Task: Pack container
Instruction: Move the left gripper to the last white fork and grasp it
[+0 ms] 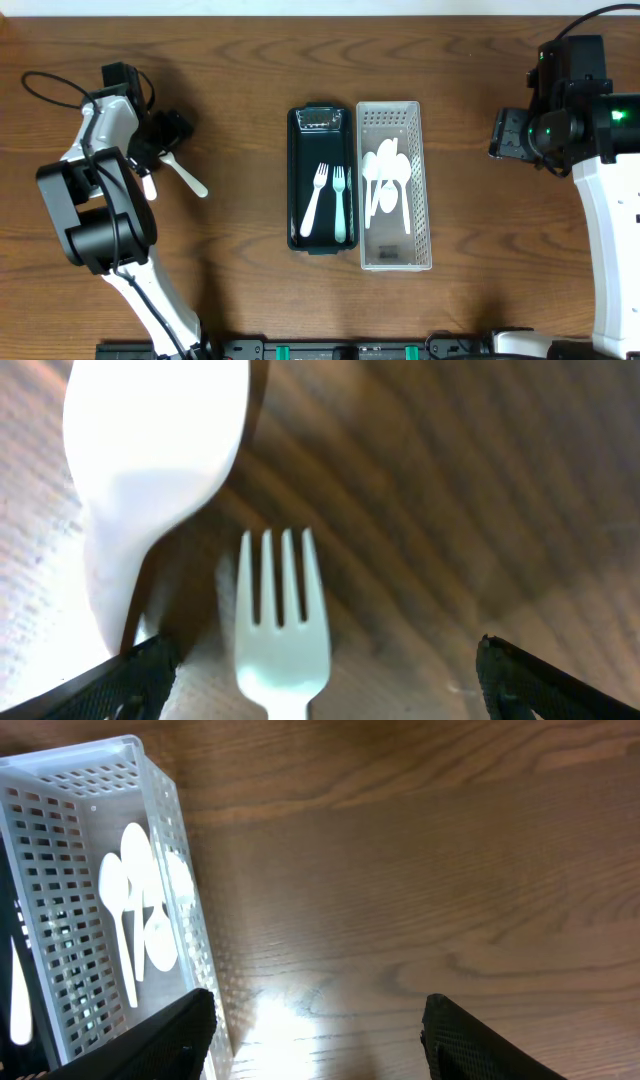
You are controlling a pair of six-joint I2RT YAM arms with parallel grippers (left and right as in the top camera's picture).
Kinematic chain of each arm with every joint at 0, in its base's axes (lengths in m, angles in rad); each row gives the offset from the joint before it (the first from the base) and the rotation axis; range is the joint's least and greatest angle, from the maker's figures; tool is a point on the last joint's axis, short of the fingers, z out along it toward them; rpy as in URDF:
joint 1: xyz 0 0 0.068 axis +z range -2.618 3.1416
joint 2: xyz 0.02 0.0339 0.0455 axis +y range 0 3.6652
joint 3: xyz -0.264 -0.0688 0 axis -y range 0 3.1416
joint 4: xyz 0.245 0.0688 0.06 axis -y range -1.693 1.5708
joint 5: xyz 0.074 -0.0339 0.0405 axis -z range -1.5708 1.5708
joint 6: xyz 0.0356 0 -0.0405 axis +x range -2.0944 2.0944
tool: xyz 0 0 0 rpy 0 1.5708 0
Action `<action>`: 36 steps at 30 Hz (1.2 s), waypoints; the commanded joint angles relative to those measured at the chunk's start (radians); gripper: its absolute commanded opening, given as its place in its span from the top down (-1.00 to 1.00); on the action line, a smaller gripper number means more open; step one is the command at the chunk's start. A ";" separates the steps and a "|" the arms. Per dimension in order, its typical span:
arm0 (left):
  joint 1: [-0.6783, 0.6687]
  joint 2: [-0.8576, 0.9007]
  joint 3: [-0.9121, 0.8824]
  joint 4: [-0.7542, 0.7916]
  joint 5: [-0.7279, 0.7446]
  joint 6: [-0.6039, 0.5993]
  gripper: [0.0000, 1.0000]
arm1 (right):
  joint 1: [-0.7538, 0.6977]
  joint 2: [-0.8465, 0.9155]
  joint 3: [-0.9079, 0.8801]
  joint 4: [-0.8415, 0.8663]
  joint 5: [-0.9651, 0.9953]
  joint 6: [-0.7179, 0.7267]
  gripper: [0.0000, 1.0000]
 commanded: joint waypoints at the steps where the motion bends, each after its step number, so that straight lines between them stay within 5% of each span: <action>1: 0.003 0.035 0.008 -0.023 -0.042 -0.014 -0.96 | -0.006 0.001 -0.005 -0.001 -0.003 0.016 -0.40; 36: 0.008 0.077 0.008 -0.004 -0.093 -0.050 -0.96 | -0.006 0.001 -0.005 -0.053 -0.004 0.016 -0.41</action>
